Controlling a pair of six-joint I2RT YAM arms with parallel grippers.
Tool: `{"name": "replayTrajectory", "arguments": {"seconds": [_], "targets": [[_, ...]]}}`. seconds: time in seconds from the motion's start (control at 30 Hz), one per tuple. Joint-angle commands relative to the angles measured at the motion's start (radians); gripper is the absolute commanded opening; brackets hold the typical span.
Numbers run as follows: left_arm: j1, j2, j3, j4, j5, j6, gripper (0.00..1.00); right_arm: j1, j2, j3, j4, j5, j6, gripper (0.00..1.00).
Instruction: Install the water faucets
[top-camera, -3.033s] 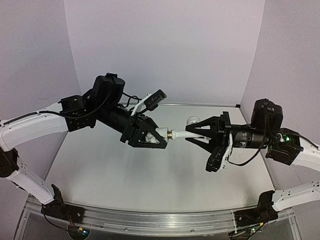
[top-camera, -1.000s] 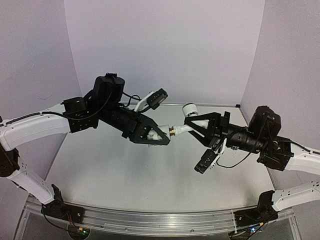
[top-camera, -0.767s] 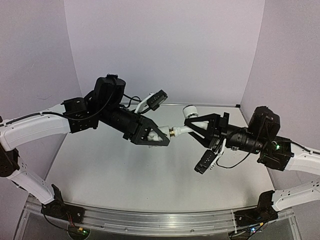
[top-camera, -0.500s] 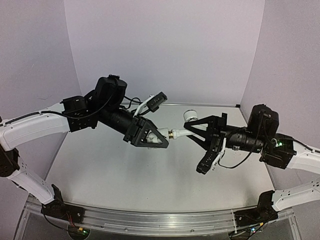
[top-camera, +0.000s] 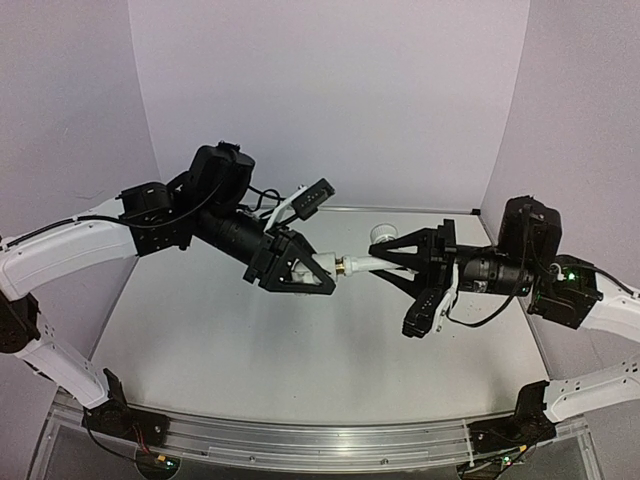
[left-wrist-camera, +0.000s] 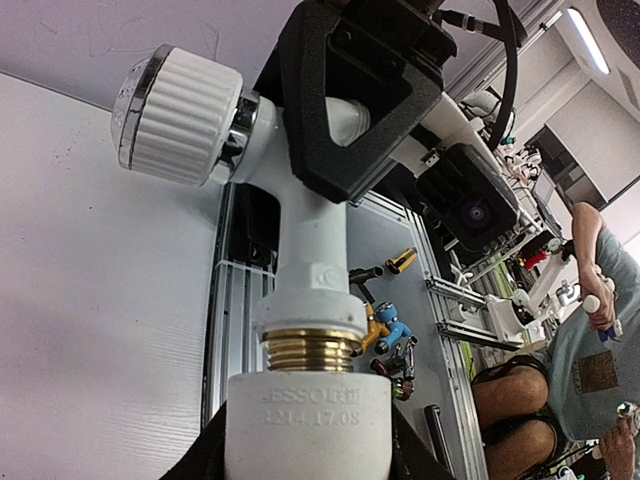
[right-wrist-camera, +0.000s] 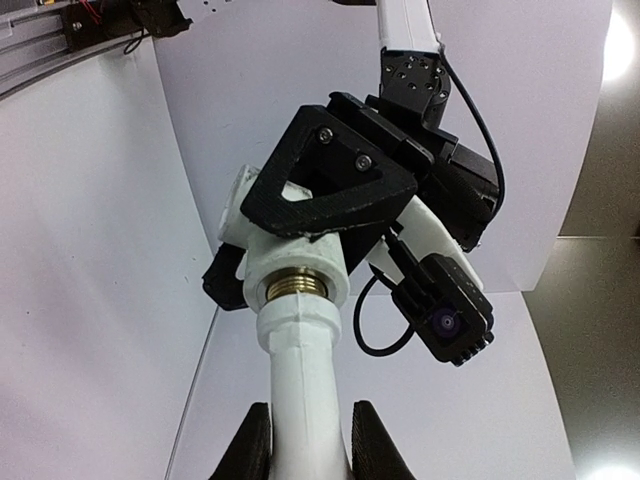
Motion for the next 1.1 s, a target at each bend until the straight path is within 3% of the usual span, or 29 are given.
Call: {"name": "replayTrajectory", "arguments": {"seconds": [0.0, 0.37, 1.07], "targets": [[-0.005, 0.022, 0.072, -0.025, -0.042, 0.046, 0.0, 0.019, 0.021, 0.09, -0.041, -0.063, 0.062, 0.0], [-0.048, 0.0, 0.066, -0.043, -0.174, 0.153, 0.0, 0.027, 0.044, 0.15, -0.119, -0.086, 0.259, 0.0], [-0.165, -0.012, 0.08, -0.103, -0.545, 0.41, 0.0, 0.028, 0.127, 0.297, -0.259, -0.146, 0.901, 0.0]]}}
